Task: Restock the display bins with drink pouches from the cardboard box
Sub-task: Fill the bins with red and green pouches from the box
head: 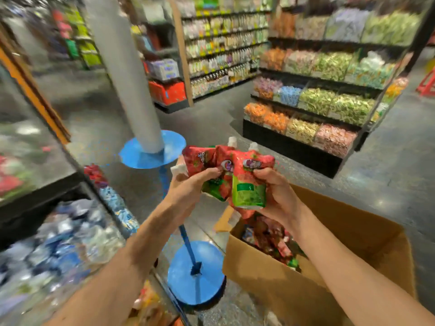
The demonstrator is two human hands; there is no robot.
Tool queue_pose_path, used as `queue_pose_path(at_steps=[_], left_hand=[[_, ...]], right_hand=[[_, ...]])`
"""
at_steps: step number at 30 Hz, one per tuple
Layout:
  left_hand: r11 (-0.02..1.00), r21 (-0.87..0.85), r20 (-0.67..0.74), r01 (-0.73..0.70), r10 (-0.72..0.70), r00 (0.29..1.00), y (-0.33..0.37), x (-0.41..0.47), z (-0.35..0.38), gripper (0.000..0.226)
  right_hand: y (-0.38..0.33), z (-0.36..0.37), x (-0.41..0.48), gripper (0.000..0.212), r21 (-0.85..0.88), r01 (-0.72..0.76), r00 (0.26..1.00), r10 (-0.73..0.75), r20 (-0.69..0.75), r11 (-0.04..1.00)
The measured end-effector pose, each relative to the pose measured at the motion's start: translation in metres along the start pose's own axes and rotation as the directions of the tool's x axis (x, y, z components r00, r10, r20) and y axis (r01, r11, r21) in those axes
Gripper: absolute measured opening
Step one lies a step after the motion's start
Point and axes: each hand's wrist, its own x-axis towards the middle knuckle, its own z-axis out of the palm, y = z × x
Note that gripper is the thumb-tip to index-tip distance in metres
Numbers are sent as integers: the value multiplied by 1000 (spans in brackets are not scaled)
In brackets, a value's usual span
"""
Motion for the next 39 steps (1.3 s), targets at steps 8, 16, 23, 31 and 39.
queue_pose_path(at_steps=[8,16,23,31,39], left_hand=[[943,257,-136,-211,251,958,112,-65,-83,55],[869,452,-347,-202,380,858,191,-116,-173,36],[943,282,-732,-174,329,596,212,-117,-208,38],[997,-73,-614,-25,-25,789,222,-135,-235,24],[1000,12,-616,4,4,788,222,-160,-310,59]], right_hand=[[23,132,48,58,-166,13,946,42,322,986],[50,215,120,61,-238,-100,867,202,455,966],[78,270,179,65,-260,-265,718,370,590,929],[116,307,211,60,-294,-361,622,463,632,885],[137,344,206,47,-339,-232,795,379,474,912]])
